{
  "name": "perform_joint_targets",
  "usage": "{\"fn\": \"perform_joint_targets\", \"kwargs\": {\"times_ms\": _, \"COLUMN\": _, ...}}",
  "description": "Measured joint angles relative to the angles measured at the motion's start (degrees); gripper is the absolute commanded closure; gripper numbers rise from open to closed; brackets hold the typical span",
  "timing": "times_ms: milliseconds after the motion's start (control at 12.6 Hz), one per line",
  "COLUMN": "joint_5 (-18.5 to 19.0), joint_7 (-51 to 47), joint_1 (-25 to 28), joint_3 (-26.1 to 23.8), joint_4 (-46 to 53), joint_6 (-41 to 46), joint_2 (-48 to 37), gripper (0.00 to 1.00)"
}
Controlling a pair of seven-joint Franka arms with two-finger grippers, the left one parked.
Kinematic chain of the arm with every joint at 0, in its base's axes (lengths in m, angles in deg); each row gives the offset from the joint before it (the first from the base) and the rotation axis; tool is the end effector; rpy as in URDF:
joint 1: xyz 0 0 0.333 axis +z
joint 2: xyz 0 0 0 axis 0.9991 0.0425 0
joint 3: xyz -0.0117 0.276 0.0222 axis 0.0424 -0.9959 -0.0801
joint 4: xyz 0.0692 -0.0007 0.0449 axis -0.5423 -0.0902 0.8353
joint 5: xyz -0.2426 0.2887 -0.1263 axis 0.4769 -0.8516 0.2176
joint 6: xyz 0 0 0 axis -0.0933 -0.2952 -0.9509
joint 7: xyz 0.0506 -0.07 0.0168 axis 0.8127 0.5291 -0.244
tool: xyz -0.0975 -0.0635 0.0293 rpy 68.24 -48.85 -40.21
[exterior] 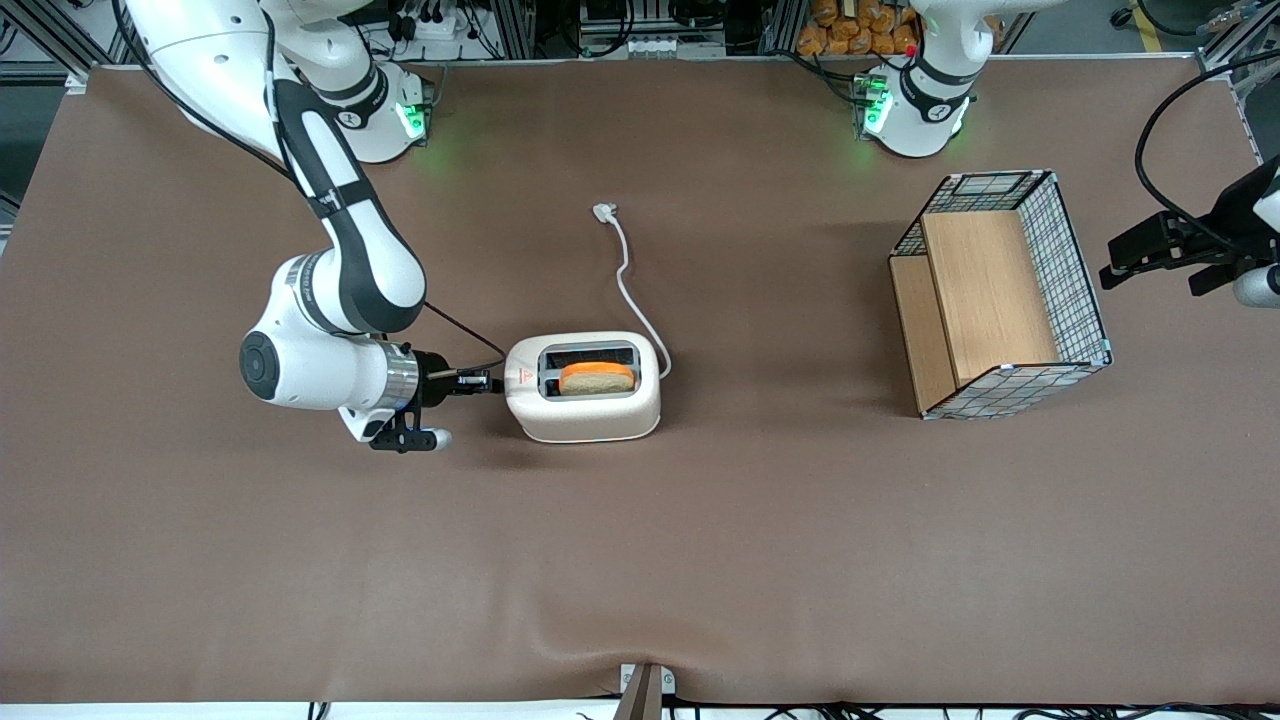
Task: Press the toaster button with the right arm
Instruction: 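Lower the right gripper onto the toaster lever and press it down, then hold the toaster lever pressed down with the right gripper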
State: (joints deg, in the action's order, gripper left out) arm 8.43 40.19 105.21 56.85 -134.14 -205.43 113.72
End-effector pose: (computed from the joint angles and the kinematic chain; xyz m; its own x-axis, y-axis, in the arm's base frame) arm 0.5887 0.2218 0.2223 0.9750 -0.0056 -0.2223 -0.1066 -0.8890 -0.4454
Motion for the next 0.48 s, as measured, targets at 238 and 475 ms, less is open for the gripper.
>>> {"fn": "perform_joint_targets", "kwargs": {"times_ms": 238, "joint_5": -0.05, "joint_7": 2.38, "joint_1": 0.20, "joint_3": 0.00, "joint_4": -0.05, "joint_6": -0.95, "joint_2": 0.85, "gripper": 1.00}}
{"fn": "perform_joint_targets", "kwargs": {"times_ms": 475, "joint_5": -0.19, "joint_7": 3.72, "joint_1": 0.24, "joint_3": -0.05, "joint_4": -0.05, "joint_6": -1.53, "joint_2": 1.51, "gripper": 1.00}}
